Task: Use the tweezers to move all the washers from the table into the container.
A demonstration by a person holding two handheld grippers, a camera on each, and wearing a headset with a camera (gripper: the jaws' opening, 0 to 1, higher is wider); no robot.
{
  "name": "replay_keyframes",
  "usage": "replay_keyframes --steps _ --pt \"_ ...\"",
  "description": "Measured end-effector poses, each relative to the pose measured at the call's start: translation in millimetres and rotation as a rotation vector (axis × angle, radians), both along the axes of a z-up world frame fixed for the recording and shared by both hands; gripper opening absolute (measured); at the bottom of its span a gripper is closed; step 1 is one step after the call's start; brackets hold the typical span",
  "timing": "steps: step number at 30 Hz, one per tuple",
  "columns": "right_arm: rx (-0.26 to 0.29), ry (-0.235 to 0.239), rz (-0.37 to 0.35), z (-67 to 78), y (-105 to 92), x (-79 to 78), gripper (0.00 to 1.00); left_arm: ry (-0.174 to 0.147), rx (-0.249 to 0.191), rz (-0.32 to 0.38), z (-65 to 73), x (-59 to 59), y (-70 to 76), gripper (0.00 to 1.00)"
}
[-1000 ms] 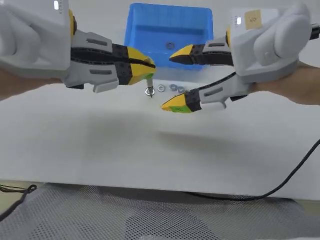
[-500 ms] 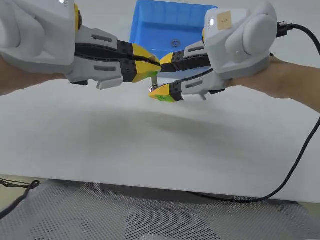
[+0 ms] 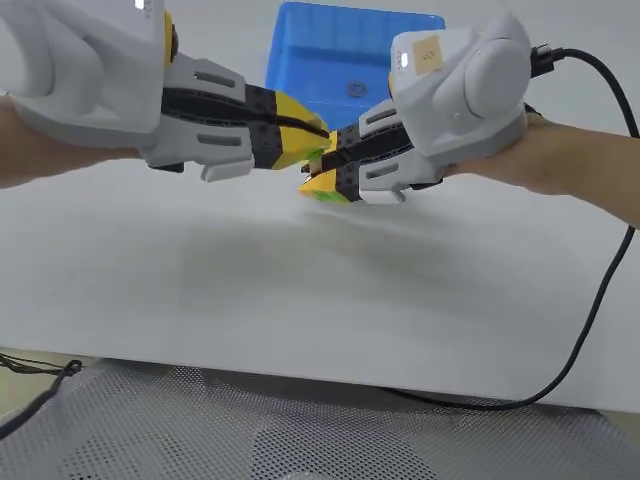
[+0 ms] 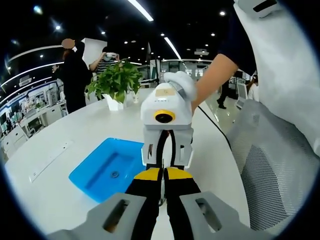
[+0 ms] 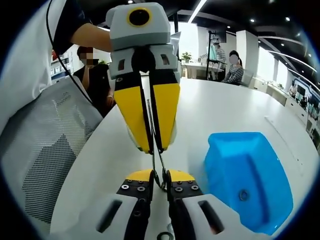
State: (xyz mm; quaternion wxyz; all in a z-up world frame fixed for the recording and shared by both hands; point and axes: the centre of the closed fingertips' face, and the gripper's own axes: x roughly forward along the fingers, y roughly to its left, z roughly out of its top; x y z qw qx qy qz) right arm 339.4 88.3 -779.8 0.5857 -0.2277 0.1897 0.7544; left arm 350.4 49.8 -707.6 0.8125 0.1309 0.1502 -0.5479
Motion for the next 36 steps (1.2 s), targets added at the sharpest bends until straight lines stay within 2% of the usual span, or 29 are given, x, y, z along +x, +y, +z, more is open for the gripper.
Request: replay_keyframes --steps 1,3,4,6,8,10,15,21,23,25,27,31,36 --pt "-0.001 -0.002 0.003 0.0 -0.3 -0.4 0.12 0.008 -0.004 -0.001 -0.3 -0.6 -0.5 0.05" --pt "0.000 -0.015 0.008 0.0 -0.5 -0.3 0.11 -0.003 0.002 -0.003 -0.3 0.5 -0.2 0.05" --pt "-0.001 -0.015 0.009 0.1 -0.5 -0.5 0.11 0.006 0.000 -0.003 -0.5 0.3 -0.1 0.05" --pt "-0.001 -0.023 0.009 0.1 -0.4 0.3 0.10 -0.009 0.010 -0.001 -0.6 2.4 1.4 0.05" --pt "0.000 -0.022 0.009 0.1 -0.2 0.0 0.10 0.008 0.003 0.008 -0.9 2.8 2.4 0.06" --pt "0.002 -0.028 0.012 0.3 -0.3 -0.5 0.10 0.040 -0.011 0.019 -1.4 1.7 2.6 0.06" --pt "0.007 -0.032 0.005 0.5 -0.4 -1.3 0.10 0.055 -0.018 0.025 -2.1 2.0 2.9 0.06" --pt "0.014 -0.033 0.004 0.8 -0.2 -4.0 0.10 0.104 -0.030 0.032 -3.1 1.3 3.7 0.07" --pt "0.018 -0.028 -0.002 0.3 0.2 -3.0 0.10 0.129 -0.042 0.025 -3.1 -0.8 3.7 0.11" --pt "0.020 -0.020 -0.010 0.1 0.1 -1.9 0.10 0.138 -0.036 0.025 -5.0 -2.8 4.0 0.15" --pt "0.021 -0.021 -0.011 0.1 0.0 -1.9 0.10 0.133 -0.013 0.016 -7.2 -5.6 3.8 0.16" --pt "0.019 -0.024 -0.010 0.2 -0.6 -1.8 0.10 0.140 0.003 0.016 -11.7 -5.5 6.5 0.19" --pt "0.016 -0.024 -0.011 0.7 -2.8 -2.1 0.10 0.142 0.014 0.022 -10.4 -9.5 9.8 0.25"
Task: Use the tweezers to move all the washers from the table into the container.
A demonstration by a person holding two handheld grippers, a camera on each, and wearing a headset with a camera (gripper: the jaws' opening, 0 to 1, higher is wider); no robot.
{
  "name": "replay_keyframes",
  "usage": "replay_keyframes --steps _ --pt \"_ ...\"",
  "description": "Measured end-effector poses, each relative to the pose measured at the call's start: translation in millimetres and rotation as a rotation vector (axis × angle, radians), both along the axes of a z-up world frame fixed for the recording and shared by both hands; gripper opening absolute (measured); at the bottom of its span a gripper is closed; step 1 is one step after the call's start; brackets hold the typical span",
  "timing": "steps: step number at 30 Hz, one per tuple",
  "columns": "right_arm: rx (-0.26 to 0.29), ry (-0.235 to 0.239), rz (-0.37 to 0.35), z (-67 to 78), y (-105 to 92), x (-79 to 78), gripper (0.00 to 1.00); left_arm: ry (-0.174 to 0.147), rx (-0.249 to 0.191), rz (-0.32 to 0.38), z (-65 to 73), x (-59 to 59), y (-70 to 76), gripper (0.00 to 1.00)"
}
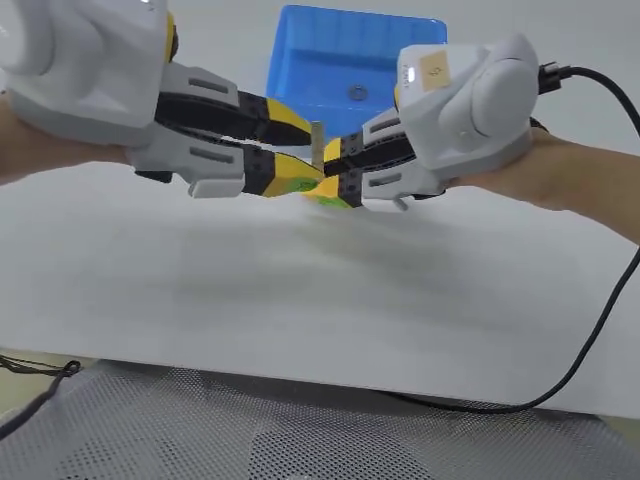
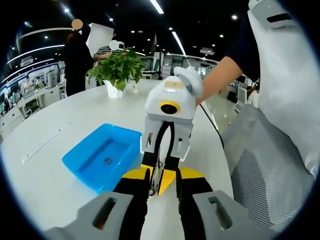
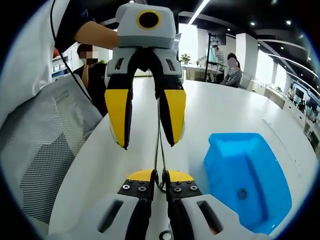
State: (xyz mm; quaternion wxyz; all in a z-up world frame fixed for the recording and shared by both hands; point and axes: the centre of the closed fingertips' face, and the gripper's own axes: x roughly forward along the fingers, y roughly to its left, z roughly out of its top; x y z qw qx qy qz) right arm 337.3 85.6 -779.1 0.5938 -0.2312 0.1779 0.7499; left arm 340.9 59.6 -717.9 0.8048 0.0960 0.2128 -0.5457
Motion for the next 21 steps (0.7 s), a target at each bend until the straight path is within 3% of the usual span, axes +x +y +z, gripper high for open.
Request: replay_keyframes --steps 10,14,16,20,21 --pt "0.017 0.003 -0.011 15.5 -2.9 -0.2 0.10 -0.039 0.000 0.043 10.9 -1.1 13.9 0.38" --pt "0.022 0.010 -0.006 23.4 -3.8 -3.1 0.10 -0.068 -0.012 0.098 19.9 4.3 20.8 0.53" --pt "0.025 0.009 -0.003 26.3 -4.3 -4.2 0.10 -0.082 -0.011 0.109 22.8 5.1 23.9 0.57" --pt "0.031 0.009 -0.007 33.1 -4.5 -4.8 0.10 -0.071 -0.021 0.147 27.8 6.0 31.9 0.68" --pt "0.031 0.003 -0.006 35.0 -4.5 -5.0 0.10 -0.082 -0.014 0.160 28.6 6.3 35.1 0.70"
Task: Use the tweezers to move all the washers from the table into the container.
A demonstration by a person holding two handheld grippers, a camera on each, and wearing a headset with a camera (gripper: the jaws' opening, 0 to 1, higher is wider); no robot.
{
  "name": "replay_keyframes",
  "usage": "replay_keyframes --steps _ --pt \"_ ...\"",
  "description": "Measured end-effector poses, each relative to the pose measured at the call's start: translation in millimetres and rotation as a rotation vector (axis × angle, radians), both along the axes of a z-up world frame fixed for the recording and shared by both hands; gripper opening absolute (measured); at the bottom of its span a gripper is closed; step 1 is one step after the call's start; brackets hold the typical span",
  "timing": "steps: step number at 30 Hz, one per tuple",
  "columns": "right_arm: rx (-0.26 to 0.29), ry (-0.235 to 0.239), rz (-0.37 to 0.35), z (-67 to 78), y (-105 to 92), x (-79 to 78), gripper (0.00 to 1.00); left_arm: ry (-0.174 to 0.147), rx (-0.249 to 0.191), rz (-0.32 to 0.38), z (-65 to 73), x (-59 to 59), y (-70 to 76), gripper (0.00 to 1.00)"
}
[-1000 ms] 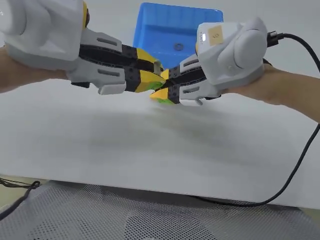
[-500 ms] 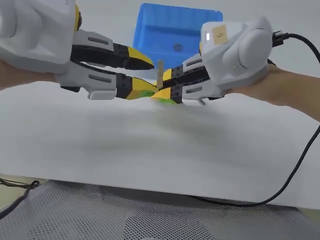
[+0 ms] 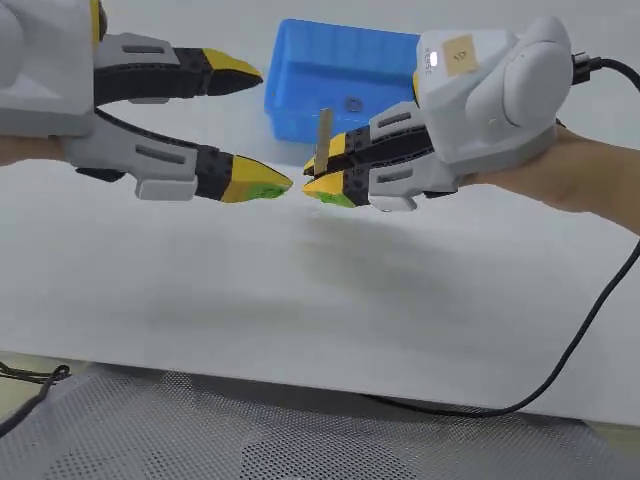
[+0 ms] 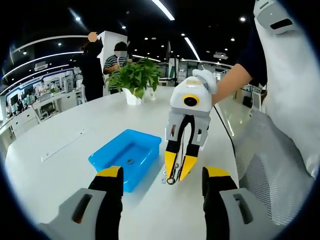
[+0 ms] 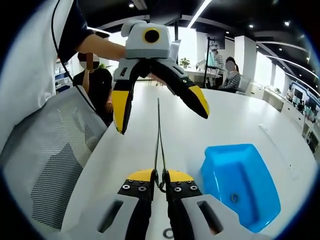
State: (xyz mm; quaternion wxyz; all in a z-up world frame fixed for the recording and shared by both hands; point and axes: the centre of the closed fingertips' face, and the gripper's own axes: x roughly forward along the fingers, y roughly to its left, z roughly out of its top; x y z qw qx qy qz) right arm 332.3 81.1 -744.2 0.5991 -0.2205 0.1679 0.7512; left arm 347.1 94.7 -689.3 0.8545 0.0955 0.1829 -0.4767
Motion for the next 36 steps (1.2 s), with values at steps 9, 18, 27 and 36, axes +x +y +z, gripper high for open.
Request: replay_keyframes --steps 9,18,27,36 --pt "0.026 -0.023 0.001 27.6 -0.8 5.1 0.10 0.042 -0.035 0.067 3.4 -8.5 18.0 0.78" --pt "0.063 -0.075 -0.041 56.8 -4.2 39.9 0.10 0.076 -0.062 0.126 2.7 -10.2 32.2 0.84" --pt "0.076 -0.120 -0.121 60.5 -5.4 83.5 0.10 0.086 -0.088 0.164 0.3 -1.7 42.9 0.81" --pt "0.011 -0.130 -0.183 30.4 -12.8 113.8 0.10 0.107 -0.096 0.166 -6.8 -1.6 46.2 0.79"
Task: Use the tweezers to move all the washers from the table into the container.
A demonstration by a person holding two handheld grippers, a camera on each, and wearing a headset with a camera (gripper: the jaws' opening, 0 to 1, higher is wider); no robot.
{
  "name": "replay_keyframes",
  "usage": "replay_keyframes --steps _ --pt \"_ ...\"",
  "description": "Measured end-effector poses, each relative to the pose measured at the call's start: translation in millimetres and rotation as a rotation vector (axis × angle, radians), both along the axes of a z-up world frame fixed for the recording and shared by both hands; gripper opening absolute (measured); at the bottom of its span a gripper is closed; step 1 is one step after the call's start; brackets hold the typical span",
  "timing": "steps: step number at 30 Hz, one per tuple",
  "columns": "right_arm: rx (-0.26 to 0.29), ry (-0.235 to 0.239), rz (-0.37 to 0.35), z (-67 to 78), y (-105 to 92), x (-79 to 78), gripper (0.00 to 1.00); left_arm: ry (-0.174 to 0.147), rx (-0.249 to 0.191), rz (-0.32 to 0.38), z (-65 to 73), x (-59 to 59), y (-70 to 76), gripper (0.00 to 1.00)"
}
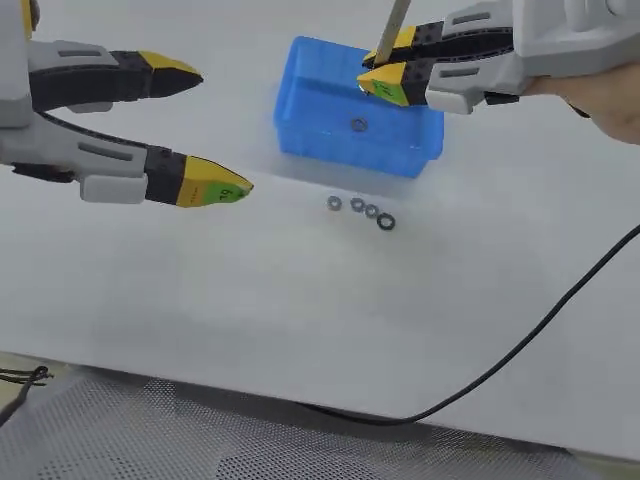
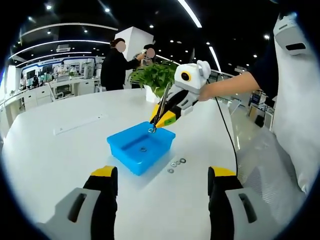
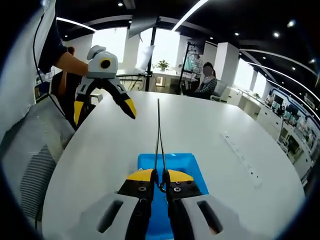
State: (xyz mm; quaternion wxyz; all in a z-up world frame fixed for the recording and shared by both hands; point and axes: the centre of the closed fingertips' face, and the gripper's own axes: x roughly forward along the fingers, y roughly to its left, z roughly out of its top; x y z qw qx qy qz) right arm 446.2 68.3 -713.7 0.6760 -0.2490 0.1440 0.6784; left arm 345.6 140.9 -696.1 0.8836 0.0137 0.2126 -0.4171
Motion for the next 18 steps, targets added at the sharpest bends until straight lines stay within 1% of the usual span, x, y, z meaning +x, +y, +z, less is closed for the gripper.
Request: replay_keyframes --steps 3,7,11,13,14,16,18 --pt "-0.018 0.014 -0.021 -15.4 -3.0 7.8 0.10 0.006 0.001 0.003 -2.4 -0.4 0.8 0.78" --pt "-0.028 0.027 -0.040 -27.6 -4.2 13.3 0.10 0.015 0.003 0.004 -4.0 -2.1 2.2 0.77" --pt "-0.033 0.041 -0.051 -37.0 -4.2 17.4 0.10 0.023 0.000 0.015 -5.2 -3.2 5.2 0.77" --pt "-0.037 0.044 -0.053 -39.7 -4.5 16.6 0.10 0.027 -0.005 0.019 -5.5 -3.7 5.8 0.78" --pt "-0.038 0.045 -0.054 -41.7 -4.7 18.4 0.10 0.033 -0.007 0.020 -6.1 -4.5 5.7 0.79" --pt "-0.034 0.050 -0.060 -46.4 -4.4 23.8 0.10 0.034 0.000 0.018 -7.2 -5.1 5.6 0.82" --pt "-0.032 0.054 -0.063 -45.9 -3.1 23.6 0.10 0.041 0.000 0.015 -8.0 -6.3 4.9 0.82"
